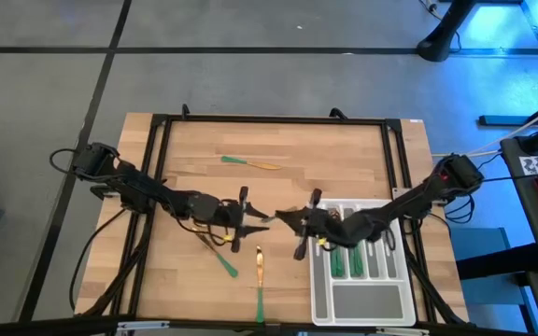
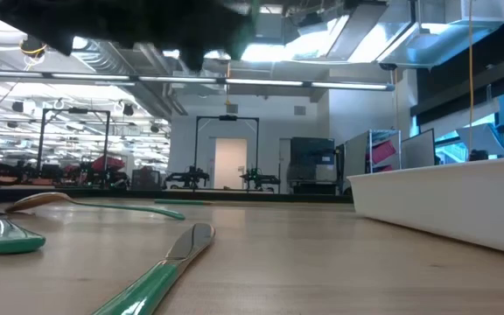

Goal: Sort silverware
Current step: Put the middle right green knife into the silverware rack

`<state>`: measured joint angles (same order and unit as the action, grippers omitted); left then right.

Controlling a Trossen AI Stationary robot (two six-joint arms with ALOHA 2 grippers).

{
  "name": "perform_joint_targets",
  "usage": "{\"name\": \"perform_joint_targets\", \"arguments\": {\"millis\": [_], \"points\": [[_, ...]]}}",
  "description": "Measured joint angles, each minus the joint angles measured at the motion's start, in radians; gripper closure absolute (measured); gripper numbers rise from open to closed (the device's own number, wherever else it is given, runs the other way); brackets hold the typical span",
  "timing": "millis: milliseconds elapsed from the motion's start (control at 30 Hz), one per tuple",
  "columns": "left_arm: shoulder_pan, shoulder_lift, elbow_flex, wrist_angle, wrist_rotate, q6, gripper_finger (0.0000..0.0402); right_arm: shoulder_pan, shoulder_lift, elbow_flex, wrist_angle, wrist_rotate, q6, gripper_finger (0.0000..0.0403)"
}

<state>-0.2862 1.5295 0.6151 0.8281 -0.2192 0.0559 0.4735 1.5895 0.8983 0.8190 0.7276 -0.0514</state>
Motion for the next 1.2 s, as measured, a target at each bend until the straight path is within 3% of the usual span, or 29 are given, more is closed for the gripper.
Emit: {"name": "perform_joint_targets", "arguments": {"millis": [133,300,400,467,567,800,1033,1200], "points": [[0.000,0.001,0.000,-0.168,-0.058,-0.064,0.0230,0.042,-0.079,0.001,-0.202,0.136,0.085,0.0400],[0.000,0.002,-0.002,-0.275,-0.156,-0.108,0.0206,0.057,-0.220,0.092,-0.767,0.122,0.495,0.0401],[0.000,0.002,-0.002,-0.281,-0.173,-0.108,0.0204,0.057,-0.244,0.213,-1.245,0.033,0.809,0.0401],[0.000,0.002,-0.002,-0.274,-0.173,-0.108,0.0204,0.045,-0.243,0.289,-1.539,-0.100,1.010,0.0401],[0.000,0.002,-0.002,-0.278,-0.173,-0.101,0.0204,0.037,-0.232,0.344,-1.800,-0.313,1.228,0.0401],[-0.002,0.002,-0.002,-0.309,-0.174,-0.110,0.0204,0.111,-0.248,0.310,-1.961,-0.573,1.509,0.0402],[-0.004,0.002,-0.002,-0.379,-0.174,-0.132,0.0204,0.222,-0.247,0.308,-2.145,-0.620,1.878,0.0402],[-0.004,0.002,-0.002,-0.383,-0.174,-0.123,0.0204,0.225,-0.298,0.195,-2.105,-0.660,1.982,0.0402]]}}
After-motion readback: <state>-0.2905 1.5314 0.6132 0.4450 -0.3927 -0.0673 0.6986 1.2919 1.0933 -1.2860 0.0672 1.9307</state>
